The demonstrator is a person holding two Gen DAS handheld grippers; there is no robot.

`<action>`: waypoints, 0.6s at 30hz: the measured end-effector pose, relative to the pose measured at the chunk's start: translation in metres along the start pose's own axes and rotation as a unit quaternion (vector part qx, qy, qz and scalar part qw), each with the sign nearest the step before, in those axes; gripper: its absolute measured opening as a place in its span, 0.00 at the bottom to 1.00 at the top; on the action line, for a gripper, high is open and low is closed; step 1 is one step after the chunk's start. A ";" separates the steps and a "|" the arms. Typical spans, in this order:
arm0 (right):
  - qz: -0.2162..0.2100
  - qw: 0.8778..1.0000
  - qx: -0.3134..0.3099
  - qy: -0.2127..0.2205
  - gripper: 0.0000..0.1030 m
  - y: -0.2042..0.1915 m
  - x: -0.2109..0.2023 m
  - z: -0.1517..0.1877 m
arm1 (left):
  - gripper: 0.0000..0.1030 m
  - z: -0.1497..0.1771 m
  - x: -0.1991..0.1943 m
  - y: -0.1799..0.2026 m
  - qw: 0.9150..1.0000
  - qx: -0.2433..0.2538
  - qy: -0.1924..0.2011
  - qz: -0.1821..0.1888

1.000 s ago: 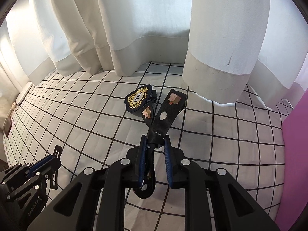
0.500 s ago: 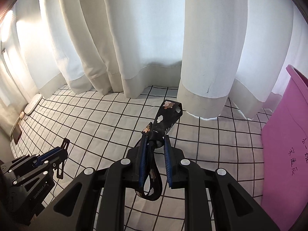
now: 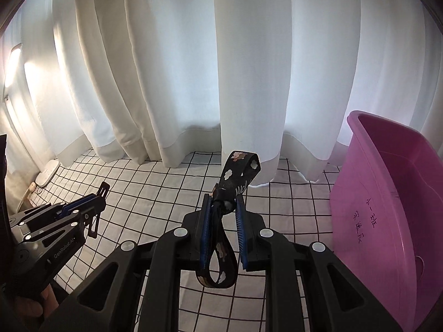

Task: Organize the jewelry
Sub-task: 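Carry the lanyard with badge and the hairpin over the pink tub with both tools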

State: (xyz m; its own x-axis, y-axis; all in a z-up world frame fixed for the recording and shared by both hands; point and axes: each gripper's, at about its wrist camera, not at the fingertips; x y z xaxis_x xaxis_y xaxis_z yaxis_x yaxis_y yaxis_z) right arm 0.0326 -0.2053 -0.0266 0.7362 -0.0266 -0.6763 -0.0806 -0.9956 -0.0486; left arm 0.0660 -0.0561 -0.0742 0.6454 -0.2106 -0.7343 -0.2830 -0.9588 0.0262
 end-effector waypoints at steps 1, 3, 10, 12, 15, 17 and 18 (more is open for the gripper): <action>0.003 1.000 0.002 0.005 0.17 0.003 -0.006 -0.002 | 0.10 -0.003 -0.003 0.006 1.000 0.007 0.004 0.007; 0.009 1.000 0.007 0.017 0.17 0.009 -0.019 -0.005 | 0.10 -0.009 -0.009 0.019 1.000 0.022 0.011 0.018; 0.037 0.997 0.029 0.060 0.17 0.037 -0.062 -0.016 | 0.10 -0.032 -0.030 0.067 0.996 0.058 0.041 0.054; 0.048 0.996 0.035 0.068 0.17 0.047 -0.074 -0.018 | 0.10 -0.038 -0.034 0.080 0.995 0.065 0.047 0.065; 0.068 0.994 0.042 0.080 0.17 0.063 -0.091 -0.020 | 0.10 -0.046 -0.040 0.103 0.992 0.078 0.056 0.080; 0.082 0.992 0.047 0.087 0.17 0.074 -0.102 -0.020 | 0.10 -0.051 -0.044 0.117 0.990 0.085 0.062 0.090; 0.088 0.991 0.050 0.091 0.17 0.081 -0.108 -0.020 | 0.10 -0.053 -0.047 0.125 0.989 0.090 0.065 0.094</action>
Point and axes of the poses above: each gripper's, at about its wrist camera, not at the fingertips, and x roughly the way its jaws point, y to its right, z to its underside, and after that the axes turned 4 degrees about -z, right-handed
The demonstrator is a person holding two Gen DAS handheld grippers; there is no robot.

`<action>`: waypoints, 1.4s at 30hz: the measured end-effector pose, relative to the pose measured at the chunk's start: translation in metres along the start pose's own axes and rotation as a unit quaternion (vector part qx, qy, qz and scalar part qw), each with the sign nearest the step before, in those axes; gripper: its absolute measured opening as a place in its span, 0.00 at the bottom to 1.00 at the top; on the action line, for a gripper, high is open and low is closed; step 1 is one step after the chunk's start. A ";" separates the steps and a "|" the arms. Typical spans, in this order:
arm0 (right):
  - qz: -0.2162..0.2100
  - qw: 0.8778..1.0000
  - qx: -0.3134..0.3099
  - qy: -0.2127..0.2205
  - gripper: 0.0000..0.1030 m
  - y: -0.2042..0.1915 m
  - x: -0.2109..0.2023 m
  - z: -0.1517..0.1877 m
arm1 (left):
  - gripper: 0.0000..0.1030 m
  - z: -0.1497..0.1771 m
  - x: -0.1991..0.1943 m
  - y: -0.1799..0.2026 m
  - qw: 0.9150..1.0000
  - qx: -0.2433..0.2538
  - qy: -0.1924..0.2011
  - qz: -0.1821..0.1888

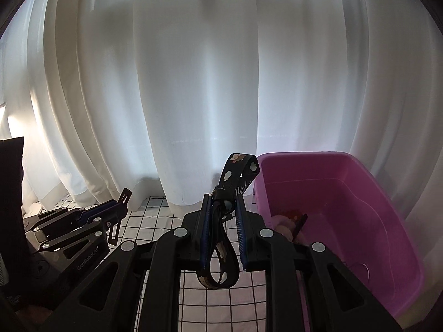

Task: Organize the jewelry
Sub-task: 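Carry the lanyard with badge and the hairpin over the pink tub with both tools, then open both tools to drop the lanyard and hairpin into the tub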

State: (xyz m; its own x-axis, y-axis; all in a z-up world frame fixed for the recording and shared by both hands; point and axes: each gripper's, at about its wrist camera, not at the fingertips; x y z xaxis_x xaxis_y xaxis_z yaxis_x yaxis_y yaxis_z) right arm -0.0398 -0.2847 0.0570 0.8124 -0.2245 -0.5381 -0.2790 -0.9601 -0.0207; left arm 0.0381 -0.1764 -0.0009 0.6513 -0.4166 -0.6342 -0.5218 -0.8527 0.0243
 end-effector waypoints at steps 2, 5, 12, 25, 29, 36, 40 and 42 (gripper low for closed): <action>0.013 1.000 0.007 0.005 0.17 0.014 -0.008 -0.002 | 0.10 -0.006 0.000 0.016 1.000 0.009 0.006 0.008; 0.034 0.999 0.020 0.011 0.17 0.037 -0.019 -0.003 | 0.10 -0.012 0.002 0.040 0.999 0.020 0.008 0.024; 0.071 0.996 0.045 0.012 0.17 0.088 -0.036 0.002 | 0.10 -0.021 0.015 0.103 0.997 0.056 0.006 0.057; 0.101 0.991 0.084 -0.022 0.17 0.159 -0.021 0.008 | 0.11 -0.028 0.060 0.179 0.992 0.090 -0.043 0.079; 0.093 0.990 0.096 -0.047 0.17 0.171 -0.007 0.011 | 0.16 -0.028 0.074 0.192 0.990 0.100 -0.063 0.080; 0.101 0.988 0.104 -0.054 0.56 0.177 0.002 0.014 | 0.69 -0.030 0.085 0.185 0.992 0.089 -0.063 0.069; 0.104 0.987 0.107 -0.056 0.57 0.178 0.003 0.014 | 0.73 -0.032 0.085 0.184 0.992 0.088 -0.063 0.062; 0.106 0.987 0.107 -0.058 0.58 0.177 0.005 0.014 | 0.76 -0.032 0.083 0.184 0.992 0.090 -0.067 0.056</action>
Point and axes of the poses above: each gripper's, at about its wrist camera, not at the fingertips, and x roughly the way its jaws point, y to its right, z to its underside, and after that the axes turned 4 degrees about -z, right-handed
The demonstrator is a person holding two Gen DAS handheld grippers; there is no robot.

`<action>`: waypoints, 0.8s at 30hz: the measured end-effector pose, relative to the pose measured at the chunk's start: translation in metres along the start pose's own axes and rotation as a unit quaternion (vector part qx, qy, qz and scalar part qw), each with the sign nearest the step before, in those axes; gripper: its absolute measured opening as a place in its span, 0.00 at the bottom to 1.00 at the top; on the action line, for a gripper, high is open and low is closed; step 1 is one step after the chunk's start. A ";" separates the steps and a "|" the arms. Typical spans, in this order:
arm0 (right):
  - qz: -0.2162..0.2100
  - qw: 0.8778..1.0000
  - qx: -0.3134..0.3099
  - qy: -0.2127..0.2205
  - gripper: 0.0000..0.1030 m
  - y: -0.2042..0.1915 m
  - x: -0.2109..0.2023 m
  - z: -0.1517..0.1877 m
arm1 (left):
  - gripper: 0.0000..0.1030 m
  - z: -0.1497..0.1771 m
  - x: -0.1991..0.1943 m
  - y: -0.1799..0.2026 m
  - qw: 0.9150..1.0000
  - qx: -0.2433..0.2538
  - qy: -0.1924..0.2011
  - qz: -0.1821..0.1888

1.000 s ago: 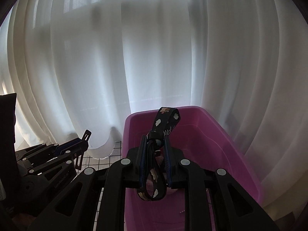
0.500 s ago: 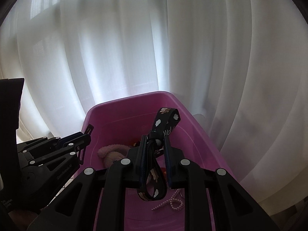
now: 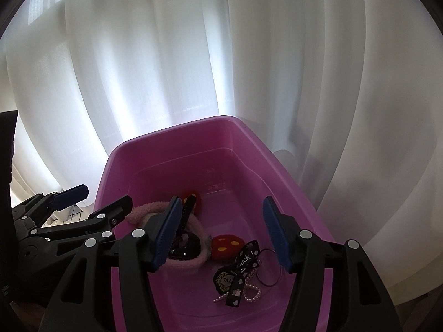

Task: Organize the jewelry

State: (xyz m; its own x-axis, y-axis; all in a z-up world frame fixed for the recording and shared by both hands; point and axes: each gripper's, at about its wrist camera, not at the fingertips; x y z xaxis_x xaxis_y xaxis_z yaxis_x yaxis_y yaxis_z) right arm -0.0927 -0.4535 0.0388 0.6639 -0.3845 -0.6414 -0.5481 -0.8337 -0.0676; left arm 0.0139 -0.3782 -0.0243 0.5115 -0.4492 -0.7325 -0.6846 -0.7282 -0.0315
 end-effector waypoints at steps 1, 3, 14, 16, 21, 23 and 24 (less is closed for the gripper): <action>0.001 1.000 0.000 -0.001 0.59 -0.001 0.000 0.000 | 0.78 0.000 0.000 -0.001 1.000 -0.002 -0.001 -0.003; 0.004 1.000 0.003 -0.001 0.59 -0.001 0.000 0.000 | 0.82 0.000 0.000 -0.003 1.000 -0.006 -0.003 -0.011; 0.032 0.999 0.013 0.010 0.68 -0.002 -0.011 0.002 | 0.91 -0.002 -0.005 -0.011 1.000 -0.019 -0.013 -0.005; 0.034 0.999 0.017 0.011 0.69 0.000 -0.014 0.003 | 0.93 -0.003 -0.007 -0.011 1.000 -0.017 -0.012 -0.002; 0.038 0.999 0.026 0.015 0.69 0.004 -0.021 0.003 | 0.93 -0.009 -0.014 -0.020 0.999 -0.031 -0.007 0.008; 0.038 0.999 0.030 0.018 0.69 0.005 -0.025 0.004 | 0.93 -0.012 -0.017 -0.024 0.999 -0.040 -0.008 0.013; 0.039 0.999 0.032 0.019 0.69 0.005 -0.026 0.004 | 0.93 -0.013 -0.018 -0.025 0.999 -0.045 -0.009 0.016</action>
Point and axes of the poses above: each gripper's, at about its wrist camera, not at the fingertips, and x roughly the way its jaws point, y to its right, z to its underside, and after that the axes turned 4 degrees about -z, right-handed
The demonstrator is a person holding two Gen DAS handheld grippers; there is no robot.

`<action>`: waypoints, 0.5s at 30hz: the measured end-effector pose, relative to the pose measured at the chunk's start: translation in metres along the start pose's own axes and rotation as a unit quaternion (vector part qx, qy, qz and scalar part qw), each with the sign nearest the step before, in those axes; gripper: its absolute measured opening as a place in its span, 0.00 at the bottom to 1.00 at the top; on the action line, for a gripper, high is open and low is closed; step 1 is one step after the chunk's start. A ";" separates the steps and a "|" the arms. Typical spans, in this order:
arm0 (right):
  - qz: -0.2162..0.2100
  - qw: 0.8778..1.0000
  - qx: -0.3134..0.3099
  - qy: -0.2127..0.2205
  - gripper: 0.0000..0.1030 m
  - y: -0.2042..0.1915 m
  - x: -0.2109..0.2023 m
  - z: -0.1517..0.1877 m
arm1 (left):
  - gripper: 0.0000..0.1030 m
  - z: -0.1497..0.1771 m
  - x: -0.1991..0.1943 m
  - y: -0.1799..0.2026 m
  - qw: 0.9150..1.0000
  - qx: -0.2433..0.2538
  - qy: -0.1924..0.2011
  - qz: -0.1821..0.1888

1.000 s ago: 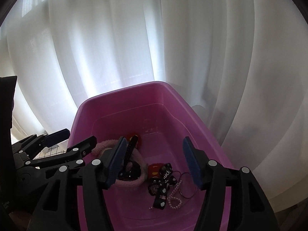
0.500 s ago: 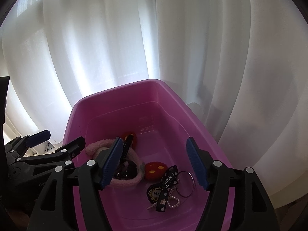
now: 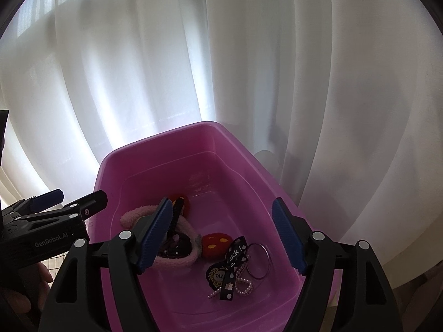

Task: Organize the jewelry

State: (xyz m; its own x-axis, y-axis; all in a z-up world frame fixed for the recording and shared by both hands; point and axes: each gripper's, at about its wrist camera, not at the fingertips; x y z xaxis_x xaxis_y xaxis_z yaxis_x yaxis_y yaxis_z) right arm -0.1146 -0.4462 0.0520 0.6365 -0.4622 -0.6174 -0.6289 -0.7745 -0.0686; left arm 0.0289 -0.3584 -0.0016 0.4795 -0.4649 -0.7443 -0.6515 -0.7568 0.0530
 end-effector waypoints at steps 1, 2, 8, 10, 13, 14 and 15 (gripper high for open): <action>0.000 1.000 0.001 0.000 0.69 0.000 -0.001 0.000 | 0.93 -0.001 -0.001 -0.001 1.000 -0.004 0.000 0.003; 0.000 1.000 0.002 0.000 0.69 0.000 -0.002 0.001 | 0.93 -0.001 -0.003 -0.002 1.000 -0.007 -0.001 0.005; -0.002 1.000 -0.002 -0.004 0.69 -0.005 -0.007 0.005 | 0.93 0.000 -0.007 -0.001 1.000 -0.005 -0.014 0.014; -0.003 1.000 -0.005 -0.005 0.69 -0.007 -0.008 0.006 | 0.93 0.001 -0.010 0.001 1.000 0.003 -0.012 0.007; -0.003 1.000 -0.007 -0.007 0.69 -0.010 -0.010 0.007 | 0.93 0.002 -0.014 0.002 1.000 0.013 -0.007 -0.005; -0.003 1.000 -0.008 -0.007 0.69 -0.010 -0.011 0.008 | 0.93 0.003 -0.016 0.002 1.000 0.015 -0.006 -0.007; -0.003 1.000 -0.008 -0.007 0.69 -0.011 -0.012 0.008 | 0.93 0.003 -0.016 0.002 1.000 0.017 -0.006 -0.007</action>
State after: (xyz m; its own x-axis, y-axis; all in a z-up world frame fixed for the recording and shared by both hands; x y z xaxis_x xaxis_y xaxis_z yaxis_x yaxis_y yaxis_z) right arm -0.1192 -0.4285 0.0538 0.6335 -0.4518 -0.6281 -0.6178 -0.7841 -0.0590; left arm 0.0178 -0.3506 0.0084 0.4817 -0.4481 -0.7531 -0.6637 -0.7477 0.0203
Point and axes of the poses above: each gripper's, at about its wrist camera, not at the fingertips, and x roughly the way its jaws point, y to its right, z to its underside, and after that the axes turned 4 degrees about -z, right-handed
